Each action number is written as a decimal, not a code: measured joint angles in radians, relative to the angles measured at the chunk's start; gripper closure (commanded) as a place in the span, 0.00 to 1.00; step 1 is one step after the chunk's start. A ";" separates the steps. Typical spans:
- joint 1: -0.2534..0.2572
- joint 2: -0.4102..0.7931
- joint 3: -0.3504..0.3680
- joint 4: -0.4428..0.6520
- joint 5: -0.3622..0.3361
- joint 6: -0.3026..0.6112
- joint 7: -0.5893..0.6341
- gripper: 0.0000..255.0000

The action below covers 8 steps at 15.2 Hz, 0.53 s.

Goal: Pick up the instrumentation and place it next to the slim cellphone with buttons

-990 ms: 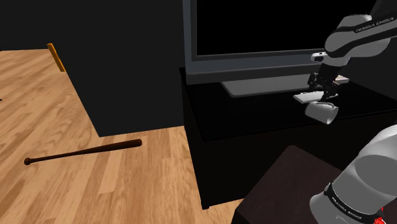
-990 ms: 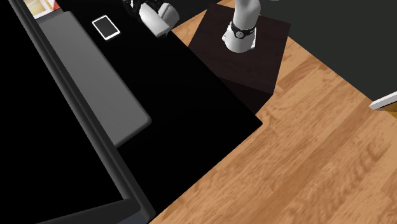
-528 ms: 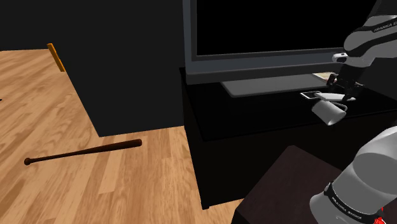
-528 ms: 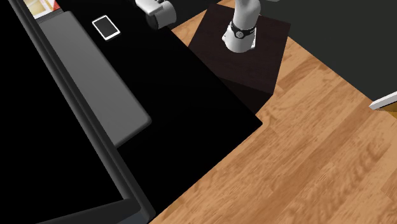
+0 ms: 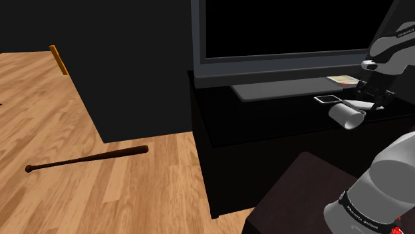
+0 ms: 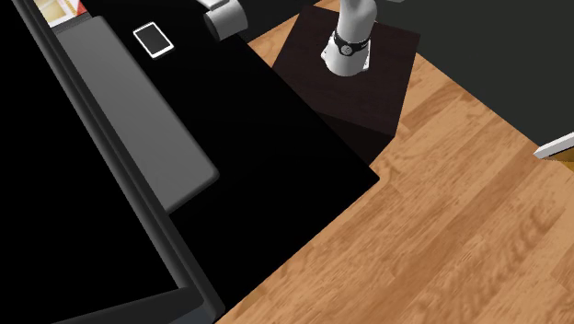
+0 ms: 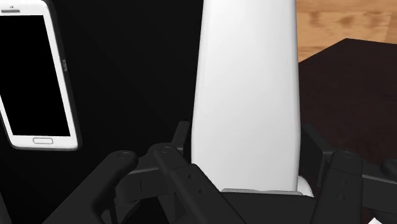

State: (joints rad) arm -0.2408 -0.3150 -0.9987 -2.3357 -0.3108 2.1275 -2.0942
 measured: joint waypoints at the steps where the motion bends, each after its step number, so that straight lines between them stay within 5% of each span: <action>1: 0.004 0.010 -0.010 -0.005 0.005 0.015 -0.007 1.00; 8: 0.044 0.088 -0.077 -0.052 0.054 0.127 -0.051 1.00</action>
State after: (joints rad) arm -0.1965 -0.2273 -1.0756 -2.3882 -0.2568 2.2549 -2.1452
